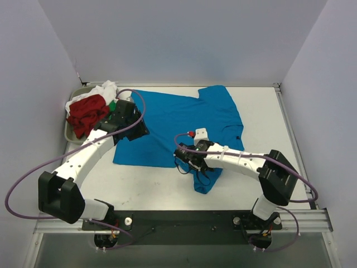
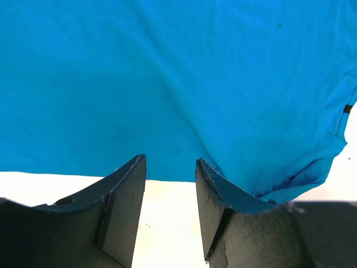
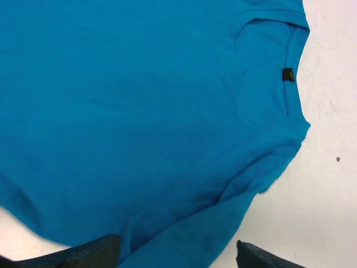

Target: Fold and stack the t-shirts

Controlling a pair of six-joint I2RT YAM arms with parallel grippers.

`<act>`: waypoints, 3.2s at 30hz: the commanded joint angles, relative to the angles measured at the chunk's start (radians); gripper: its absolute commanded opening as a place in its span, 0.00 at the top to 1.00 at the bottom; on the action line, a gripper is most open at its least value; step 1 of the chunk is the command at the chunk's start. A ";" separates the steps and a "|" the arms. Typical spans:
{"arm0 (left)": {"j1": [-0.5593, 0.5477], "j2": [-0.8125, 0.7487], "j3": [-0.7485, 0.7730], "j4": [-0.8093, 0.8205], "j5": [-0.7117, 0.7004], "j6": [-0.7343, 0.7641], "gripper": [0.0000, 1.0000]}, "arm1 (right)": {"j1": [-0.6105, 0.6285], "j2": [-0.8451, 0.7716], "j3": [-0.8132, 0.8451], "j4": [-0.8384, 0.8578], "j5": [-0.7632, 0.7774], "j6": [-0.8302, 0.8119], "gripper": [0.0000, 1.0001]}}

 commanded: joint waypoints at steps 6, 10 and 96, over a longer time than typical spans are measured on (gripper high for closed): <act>-0.003 -0.040 0.007 0.015 -0.029 0.025 0.49 | -0.135 0.020 -0.089 0.141 -0.088 -0.123 0.44; -0.003 -0.028 0.004 0.021 -0.023 0.025 0.49 | -0.149 0.023 -0.115 0.152 -0.099 -0.120 0.44; -0.022 0.011 -0.012 0.029 -0.065 0.037 0.49 | 0.030 0.098 -0.051 0.105 -0.128 -0.031 0.51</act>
